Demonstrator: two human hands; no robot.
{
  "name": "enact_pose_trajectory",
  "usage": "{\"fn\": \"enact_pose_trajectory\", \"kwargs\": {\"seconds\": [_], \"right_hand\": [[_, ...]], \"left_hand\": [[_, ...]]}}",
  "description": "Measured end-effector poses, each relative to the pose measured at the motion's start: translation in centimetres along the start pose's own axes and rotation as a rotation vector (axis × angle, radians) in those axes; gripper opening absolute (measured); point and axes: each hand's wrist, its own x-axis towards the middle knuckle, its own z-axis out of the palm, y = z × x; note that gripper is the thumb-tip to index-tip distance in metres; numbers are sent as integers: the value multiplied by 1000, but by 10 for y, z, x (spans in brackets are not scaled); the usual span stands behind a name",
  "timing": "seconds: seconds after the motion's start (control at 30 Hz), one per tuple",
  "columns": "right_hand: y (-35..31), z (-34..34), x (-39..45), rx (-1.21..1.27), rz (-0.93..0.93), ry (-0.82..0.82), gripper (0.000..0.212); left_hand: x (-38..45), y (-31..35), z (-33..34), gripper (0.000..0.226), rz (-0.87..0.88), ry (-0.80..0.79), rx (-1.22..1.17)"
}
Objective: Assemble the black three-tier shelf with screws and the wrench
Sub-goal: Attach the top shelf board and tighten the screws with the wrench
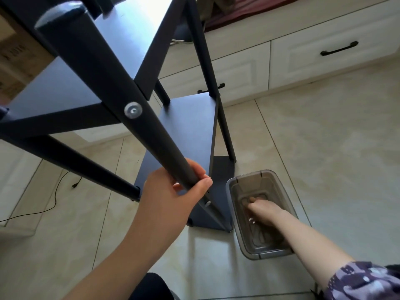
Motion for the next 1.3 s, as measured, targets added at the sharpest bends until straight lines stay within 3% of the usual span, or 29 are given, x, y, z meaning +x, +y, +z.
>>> {"fn": "enact_pose_trajectory", "kwargs": {"seconds": [0.3, 0.57, 0.77, 0.97, 1.2, 1.3], "right_hand": [[-3, -5, -2, 102, -5, 57, 35], [8, -12, 1, -202, -54, 4, 37], [26, -40, -1, -156, 47, 75, 40], [-11, -111, -27, -157, 63, 87, 48], [-75, -192, -112, -196, -103, 235, 14], [-98, -204, -154, -253, -230, 244, 10]], "left_hand": [[0, -1, -1, 19, 15, -1, 11], [1, -3, -1, 19, 18, -13, -13], [1, -6, -2, 19, 34, -15, 40], [12, 13, -25, 15, 74, -110, -50], [0, 33, -36, 47, 134, -114, -241], [-7, 31, -36, 42, 146, -29, -297]]}}
